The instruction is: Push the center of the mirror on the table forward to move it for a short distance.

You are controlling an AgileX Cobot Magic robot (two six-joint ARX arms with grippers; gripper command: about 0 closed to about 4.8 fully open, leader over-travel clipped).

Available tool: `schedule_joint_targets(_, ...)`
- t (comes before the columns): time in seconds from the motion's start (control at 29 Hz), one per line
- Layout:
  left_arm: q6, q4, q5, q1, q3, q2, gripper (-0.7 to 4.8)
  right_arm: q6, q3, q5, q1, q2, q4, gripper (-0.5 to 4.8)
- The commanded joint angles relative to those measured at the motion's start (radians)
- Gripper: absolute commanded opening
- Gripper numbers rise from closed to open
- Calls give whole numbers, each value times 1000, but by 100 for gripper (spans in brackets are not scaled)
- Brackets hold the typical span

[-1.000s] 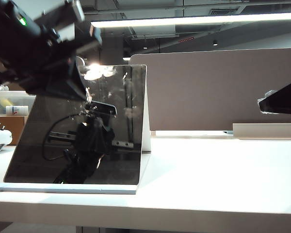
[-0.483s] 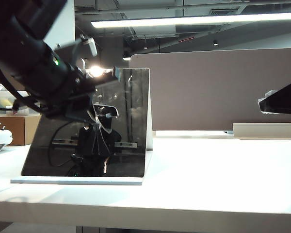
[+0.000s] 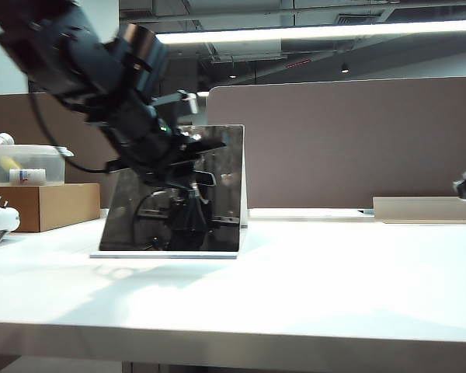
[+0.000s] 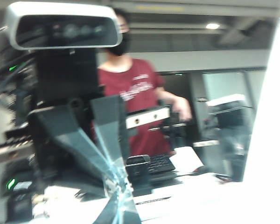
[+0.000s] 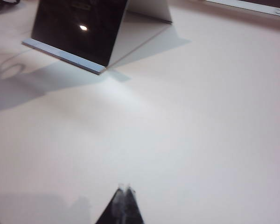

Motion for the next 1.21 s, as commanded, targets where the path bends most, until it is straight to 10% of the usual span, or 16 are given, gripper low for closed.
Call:
schedule_joint_targets(0.03, 29, -39, -1, 2, 123, 100, -5, 0, -4, 1, -34, 6, 16, -5)
schedule_joint_targets(0.72, 37, -156, 23, 135, 762, 512, -5, 0, -4, 2, -37, 12, 17, -5)
schedule_joint_targets(1.21, 11, -341, 227, 140, 765, 431, -5, 0, -4, 2, -37, 15, 18, -5)
